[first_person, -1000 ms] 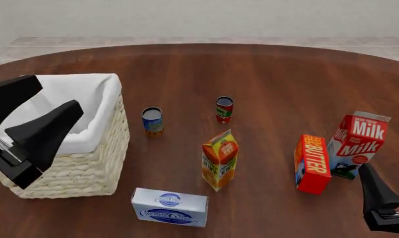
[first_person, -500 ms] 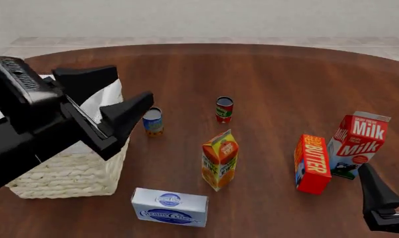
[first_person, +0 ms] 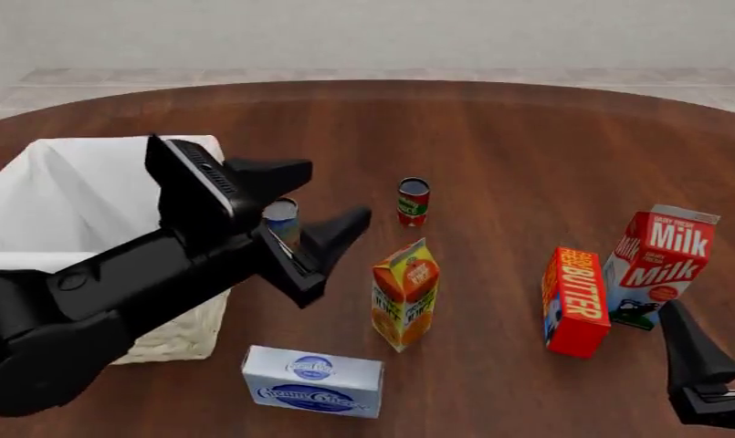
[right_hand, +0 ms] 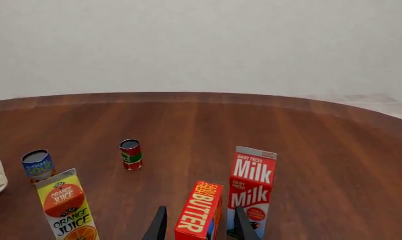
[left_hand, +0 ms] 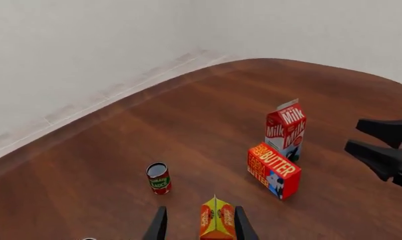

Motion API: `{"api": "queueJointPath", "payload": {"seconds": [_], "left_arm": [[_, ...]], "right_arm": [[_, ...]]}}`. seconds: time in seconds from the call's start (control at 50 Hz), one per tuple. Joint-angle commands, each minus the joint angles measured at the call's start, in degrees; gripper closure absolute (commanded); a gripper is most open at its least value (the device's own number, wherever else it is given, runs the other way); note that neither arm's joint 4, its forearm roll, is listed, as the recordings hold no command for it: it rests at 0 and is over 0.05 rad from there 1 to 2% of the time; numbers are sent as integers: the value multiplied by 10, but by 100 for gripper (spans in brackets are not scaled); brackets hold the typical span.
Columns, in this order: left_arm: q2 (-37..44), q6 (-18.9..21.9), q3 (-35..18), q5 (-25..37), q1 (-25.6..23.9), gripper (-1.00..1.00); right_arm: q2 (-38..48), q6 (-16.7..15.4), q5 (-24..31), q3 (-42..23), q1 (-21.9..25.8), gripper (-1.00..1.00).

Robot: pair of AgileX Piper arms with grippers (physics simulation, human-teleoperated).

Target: Pick up the orange juice, and put it in the basket.

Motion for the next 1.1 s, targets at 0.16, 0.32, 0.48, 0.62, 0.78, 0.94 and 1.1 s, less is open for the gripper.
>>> {"api": "queueJointPath", "payload": {"seconds": [0.16,0.32,0.48,0.62,0.78,0.94,1.1], "left_arm": [[68,-7,21,-57,-15,-100],[104,-11,47,-102,-20,-100],[127,-12,51,-121,-24,-100],[152,-19,74,-162,-18,-100],[179,-24,86,-190,-24,-100],[197,-23,95,-211,-15,-100],[227,-25,91,-228,-16,-100]], "right_arm": [[1,3,-1,0,4,-100],[2,5,-1,0,5,-100],[0,6,0,0,1,-100],[-2,7,1,0,-5,-100],[-12,6,7,0,1,-100],[-10,6,6,0,-3,-100],[-7,6,4,0,-5,-100]]}}
